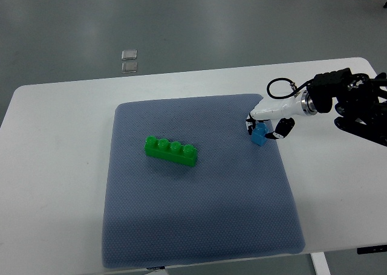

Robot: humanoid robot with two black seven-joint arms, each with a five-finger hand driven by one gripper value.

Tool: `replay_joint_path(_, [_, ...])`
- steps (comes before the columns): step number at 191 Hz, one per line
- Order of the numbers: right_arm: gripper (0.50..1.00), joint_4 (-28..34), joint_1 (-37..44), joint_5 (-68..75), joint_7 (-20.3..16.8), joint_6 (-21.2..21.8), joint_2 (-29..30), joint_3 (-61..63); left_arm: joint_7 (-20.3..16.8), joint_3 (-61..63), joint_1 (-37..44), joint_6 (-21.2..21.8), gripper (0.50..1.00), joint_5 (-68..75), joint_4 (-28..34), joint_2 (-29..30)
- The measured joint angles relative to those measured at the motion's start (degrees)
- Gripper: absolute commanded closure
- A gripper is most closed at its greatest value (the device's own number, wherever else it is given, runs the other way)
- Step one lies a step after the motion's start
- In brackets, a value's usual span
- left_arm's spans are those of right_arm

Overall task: Stack blue block on green block with right hand
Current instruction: 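Lower the right hand and close fingers around the blue block, then lift the blue block and carry it over the green block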

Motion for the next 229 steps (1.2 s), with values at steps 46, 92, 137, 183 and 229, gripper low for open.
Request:
replay_joint_path(46, [0.916,0.3,0.4,0.0,0.1,0.1,0.1,0.0,0.0,0.0,0.0,0.0,0.5,0.0,0.0,0.0])
replay_joint_path(92, [0.914,1.3,3.2,0.1,0.0,0.1,0.8,0.2,0.0,0.0,0.0,0.0,0.5,0.0,0.0,0.0])
replay_joint_path(137, [0.912,4.3,8.7,0.5,0.1,-0.2,3.0,0.5,0.0,0.0,0.0,0.0,0.5,0.0,0.0,0.0])
replay_joint_path(183, [0.91,6.9,12.1,1.0,0.5,-0.3,7.5,0.7,0.0,0.0,0.0,0.0,0.5,0.0,0.0,0.0])
replay_joint_path(229, [0.91,6.5,11.8,1.1,0.1,-0.1,12.6,0.7,0.0,0.0,0.0,0.0,0.5,0.0,0.0,0.0])
